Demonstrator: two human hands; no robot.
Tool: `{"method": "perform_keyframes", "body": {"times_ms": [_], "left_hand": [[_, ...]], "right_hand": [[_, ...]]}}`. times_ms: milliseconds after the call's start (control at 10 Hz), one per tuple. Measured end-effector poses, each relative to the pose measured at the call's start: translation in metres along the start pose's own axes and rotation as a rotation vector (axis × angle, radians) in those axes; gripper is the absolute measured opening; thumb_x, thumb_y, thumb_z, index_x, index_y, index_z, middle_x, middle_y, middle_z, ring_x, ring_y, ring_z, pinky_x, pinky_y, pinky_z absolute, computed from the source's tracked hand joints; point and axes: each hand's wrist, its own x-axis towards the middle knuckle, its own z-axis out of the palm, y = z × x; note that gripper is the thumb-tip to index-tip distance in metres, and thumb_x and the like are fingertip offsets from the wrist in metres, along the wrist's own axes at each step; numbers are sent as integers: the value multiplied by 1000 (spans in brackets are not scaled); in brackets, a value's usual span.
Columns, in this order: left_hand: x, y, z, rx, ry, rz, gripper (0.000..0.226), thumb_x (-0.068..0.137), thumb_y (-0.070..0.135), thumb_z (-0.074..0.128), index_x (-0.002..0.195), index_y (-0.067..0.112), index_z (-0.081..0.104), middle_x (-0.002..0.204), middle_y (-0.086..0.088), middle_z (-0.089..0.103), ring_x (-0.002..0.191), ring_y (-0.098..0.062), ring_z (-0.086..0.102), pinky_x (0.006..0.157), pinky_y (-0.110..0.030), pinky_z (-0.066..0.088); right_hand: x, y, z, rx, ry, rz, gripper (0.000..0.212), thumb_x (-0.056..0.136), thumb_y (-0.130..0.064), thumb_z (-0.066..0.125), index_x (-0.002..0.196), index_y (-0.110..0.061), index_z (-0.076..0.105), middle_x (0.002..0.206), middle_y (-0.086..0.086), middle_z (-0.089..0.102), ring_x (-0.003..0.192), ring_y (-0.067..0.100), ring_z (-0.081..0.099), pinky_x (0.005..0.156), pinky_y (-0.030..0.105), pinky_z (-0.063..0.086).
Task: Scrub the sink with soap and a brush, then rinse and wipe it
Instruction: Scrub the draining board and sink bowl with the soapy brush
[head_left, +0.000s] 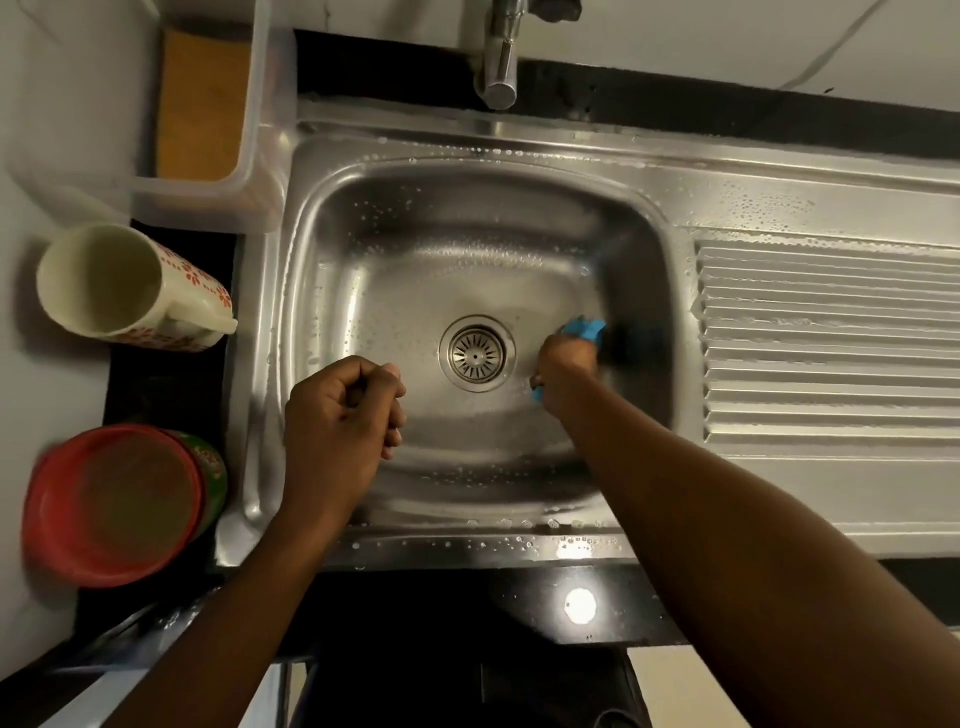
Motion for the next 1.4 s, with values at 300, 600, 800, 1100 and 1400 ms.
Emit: {"method": "perform_keyframes", "body": {"times_ms": [300, 600, 800, 1100, 1400], "left_hand": [[-2, -1, -5, -18, 20, -16, 27, 103, 12, 63, 78, 2, 68, 61, -14, 64, 50, -26, 59, 54, -41, 51], [-19, -5, -8, -24, 30, -19, 28, 103, 12, 64, 76, 5, 68, 60, -13, 65, 50, -29, 60, 51, -36, 52], [-31, -8, -15, -48, 90, -30, 29, 103, 10, 64, 75, 5, 67, 59, -11, 65, 50, -26, 59, 51, -34, 51], [-55, 6, -34, -70, 103, 14, 29, 102, 10, 65, 73, 6, 67, 60, -13, 64, 50, -26, 58, 53, -36, 51], [-113, 26, -34, -124, 212, 61, 29, 104, 11, 63, 76, 3, 68, 61, -16, 63, 52, -27, 58, 53, -36, 51]], "right_hand": [[-28, -12, 16, 531, -186, 140, 75, 100, -65, 11, 146, -19, 48, 137, 14, 60, 98, 17, 60, 68, 11, 50], [14, 3, -7, 46, -137, 1, 45, 108, -16, 45, 153, -7, 42, 152, 16, 49, 139, 34, 50, 95, 16, 50], [26, -26, -21, 420, -154, -54, 35, 109, -24, 44, 131, -1, 58, 89, 4, 58, 74, 18, 57, 67, 28, 50], [-39, -16, -43, 452, -114, -288, 44, 107, -50, 43, 131, -15, 56, 85, 7, 62, 61, 18, 56, 53, 33, 50], [-99, 19, -70, 586, -204, -584, 52, 100, -67, 36, 107, -26, 66, 81, -9, 61, 67, 7, 52, 60, 26, 37]]}}
